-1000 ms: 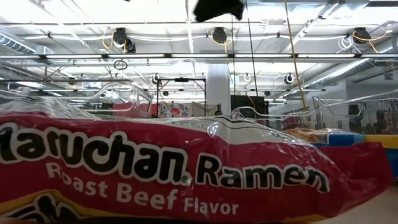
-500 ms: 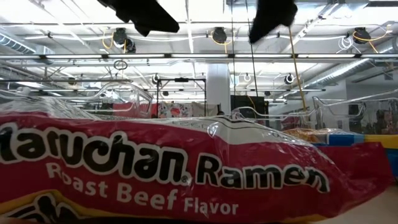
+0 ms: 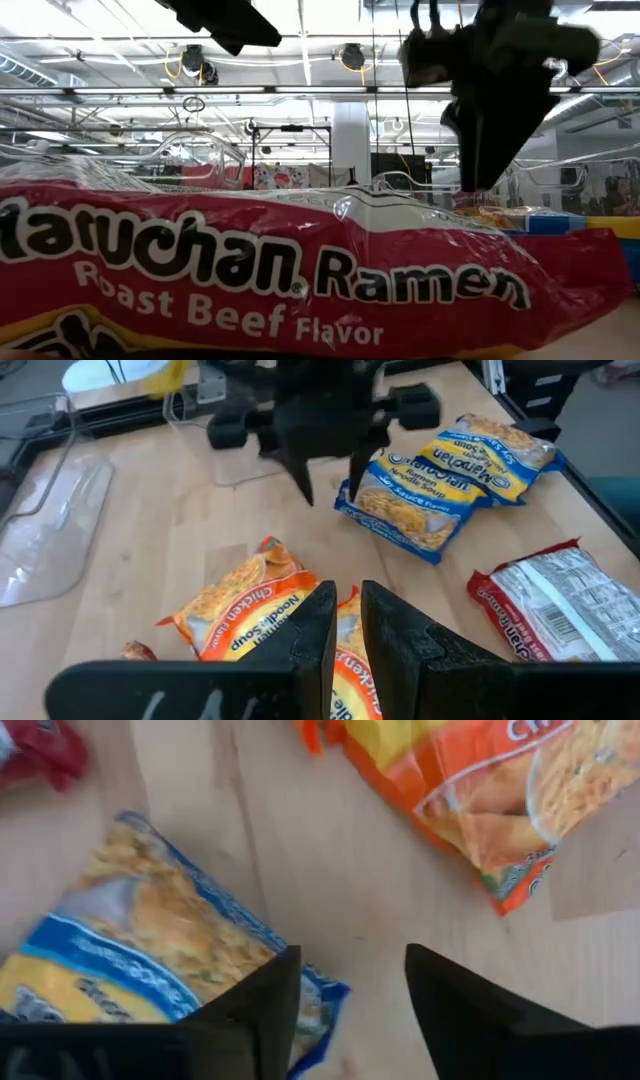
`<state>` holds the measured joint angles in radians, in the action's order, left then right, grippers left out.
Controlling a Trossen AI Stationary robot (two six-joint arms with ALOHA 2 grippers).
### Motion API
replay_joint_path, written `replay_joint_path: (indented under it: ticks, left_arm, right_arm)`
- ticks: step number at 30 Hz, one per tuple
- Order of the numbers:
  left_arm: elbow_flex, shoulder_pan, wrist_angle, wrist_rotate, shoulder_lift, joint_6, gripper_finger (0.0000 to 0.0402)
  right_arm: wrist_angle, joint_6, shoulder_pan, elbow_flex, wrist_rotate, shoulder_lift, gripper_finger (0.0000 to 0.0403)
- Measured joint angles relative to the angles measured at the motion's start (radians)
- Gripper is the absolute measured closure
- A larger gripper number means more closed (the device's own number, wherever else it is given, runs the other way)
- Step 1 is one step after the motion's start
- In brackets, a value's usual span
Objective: Sort Maruchan noodles
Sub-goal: Put the top right blue noodle pack into the bottom left transparent bin
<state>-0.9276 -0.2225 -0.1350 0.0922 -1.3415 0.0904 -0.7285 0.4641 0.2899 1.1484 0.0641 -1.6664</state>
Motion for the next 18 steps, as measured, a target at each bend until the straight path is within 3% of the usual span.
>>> replay_joint_path:
  ticks: [4, 9, 18]
  left_arm:
    - [0.0, 0.018, -0.002, -0.001, 0.0, 0.007, 0.0344]
    - [0.0, 0.037, -0.005, -0.001, 0.0, 0.006, 0.0344]
    - [0.0, 0.039, -0.005, -0.001, 0.0, 0.007, 0.0344]
  right_arm:
    - [0.014, -0.034, -0.061, -0.045, -0.117, 0.0, 0.0198]
    - [0.032, 0.042, -0.104, -0.084, -0.285, 0.0, 0.0193]
    - [0.132, 0.228, -0.123, -0.182, -0.395, 0.003, 0.0196]
